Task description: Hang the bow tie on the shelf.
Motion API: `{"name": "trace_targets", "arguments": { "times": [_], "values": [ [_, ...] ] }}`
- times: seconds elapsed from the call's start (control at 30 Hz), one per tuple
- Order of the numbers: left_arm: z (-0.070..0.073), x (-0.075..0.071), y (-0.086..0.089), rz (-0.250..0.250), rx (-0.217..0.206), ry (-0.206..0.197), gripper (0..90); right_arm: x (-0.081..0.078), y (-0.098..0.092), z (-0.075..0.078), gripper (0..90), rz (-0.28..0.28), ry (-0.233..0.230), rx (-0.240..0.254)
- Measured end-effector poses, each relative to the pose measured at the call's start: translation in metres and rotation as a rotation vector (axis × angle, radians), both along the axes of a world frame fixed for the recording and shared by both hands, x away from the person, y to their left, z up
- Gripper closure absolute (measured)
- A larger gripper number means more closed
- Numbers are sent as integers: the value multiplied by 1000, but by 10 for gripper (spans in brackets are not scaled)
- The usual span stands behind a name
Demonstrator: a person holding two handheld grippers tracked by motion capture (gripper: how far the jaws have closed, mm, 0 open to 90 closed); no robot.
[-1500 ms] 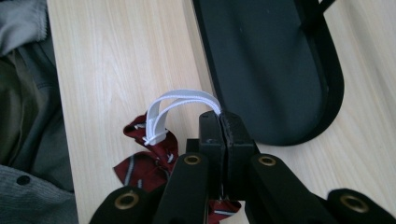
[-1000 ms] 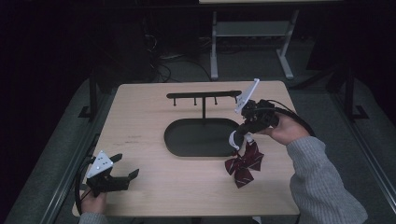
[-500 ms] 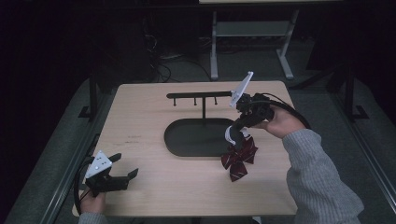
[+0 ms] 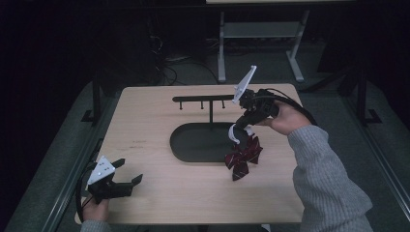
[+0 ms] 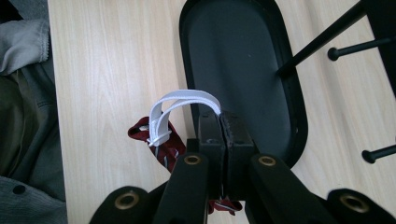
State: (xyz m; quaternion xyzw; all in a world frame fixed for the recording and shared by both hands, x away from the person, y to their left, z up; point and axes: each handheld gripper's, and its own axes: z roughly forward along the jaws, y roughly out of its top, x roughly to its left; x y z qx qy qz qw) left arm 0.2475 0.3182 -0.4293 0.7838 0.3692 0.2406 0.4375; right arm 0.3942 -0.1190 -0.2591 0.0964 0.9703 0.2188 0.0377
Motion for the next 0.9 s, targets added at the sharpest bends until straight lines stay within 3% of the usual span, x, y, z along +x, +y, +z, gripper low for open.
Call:
{"name": "trace_targets", "arguments": {
  "times": [0.9],
  "values": [
    [1,-1,2,8,-7,-1,131,23,19,11,879,5,16,-16]
  ]
}}
